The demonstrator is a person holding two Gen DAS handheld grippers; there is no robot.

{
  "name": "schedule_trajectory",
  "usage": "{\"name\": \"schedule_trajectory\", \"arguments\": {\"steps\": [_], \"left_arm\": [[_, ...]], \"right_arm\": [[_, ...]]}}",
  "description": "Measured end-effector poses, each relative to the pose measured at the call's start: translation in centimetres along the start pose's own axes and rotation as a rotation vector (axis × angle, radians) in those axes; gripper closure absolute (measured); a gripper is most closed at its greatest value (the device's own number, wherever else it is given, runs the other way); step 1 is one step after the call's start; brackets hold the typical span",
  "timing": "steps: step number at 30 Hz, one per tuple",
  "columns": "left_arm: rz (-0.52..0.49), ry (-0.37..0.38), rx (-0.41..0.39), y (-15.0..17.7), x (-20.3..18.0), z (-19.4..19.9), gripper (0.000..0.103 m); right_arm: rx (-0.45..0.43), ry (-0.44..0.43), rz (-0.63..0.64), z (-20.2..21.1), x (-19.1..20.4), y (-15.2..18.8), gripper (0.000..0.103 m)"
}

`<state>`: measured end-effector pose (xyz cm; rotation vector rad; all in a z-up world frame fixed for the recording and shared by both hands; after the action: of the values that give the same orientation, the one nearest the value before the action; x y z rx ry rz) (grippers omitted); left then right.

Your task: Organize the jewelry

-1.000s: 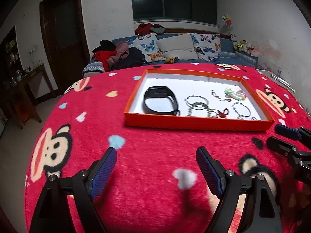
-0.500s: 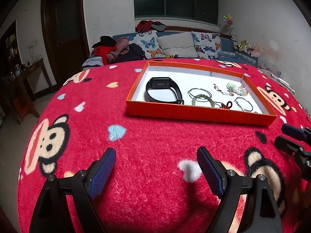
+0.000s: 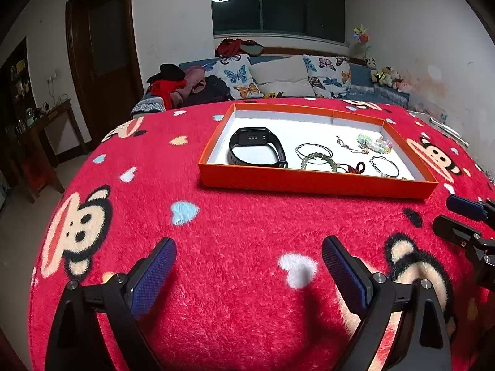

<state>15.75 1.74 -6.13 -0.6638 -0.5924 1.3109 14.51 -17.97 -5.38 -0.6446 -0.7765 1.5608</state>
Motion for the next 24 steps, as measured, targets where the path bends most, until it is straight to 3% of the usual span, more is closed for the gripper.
{"name": "schedule_trajectory", "arguments": {"steps": [9,24], "left_arm": [[0.031,-0.007,0.001,0.0,0.7,-0.1,0.001],[-0.010,-0.038,-0.011,0.2,-0.3,0.4,0.000]], "right_arm": [[-0.001,0.011,-0.019,0.0,-0.3,0.0,0.041],[0.008,0.013,-0.038,-0.2,-0.7,0.0,0.036]]}}
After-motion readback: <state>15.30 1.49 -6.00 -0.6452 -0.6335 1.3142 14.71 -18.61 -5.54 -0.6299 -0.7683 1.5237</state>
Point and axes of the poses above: each gripper's, at about its wrist camera, not at the fingertips, and z roughly against the way its jaws point, x to its left, y to its underside, the point moved 4 cm from there along -z, roughly the way its jaws point, and after that the axes turned 2 degrees about z, right-handed, at the moved point
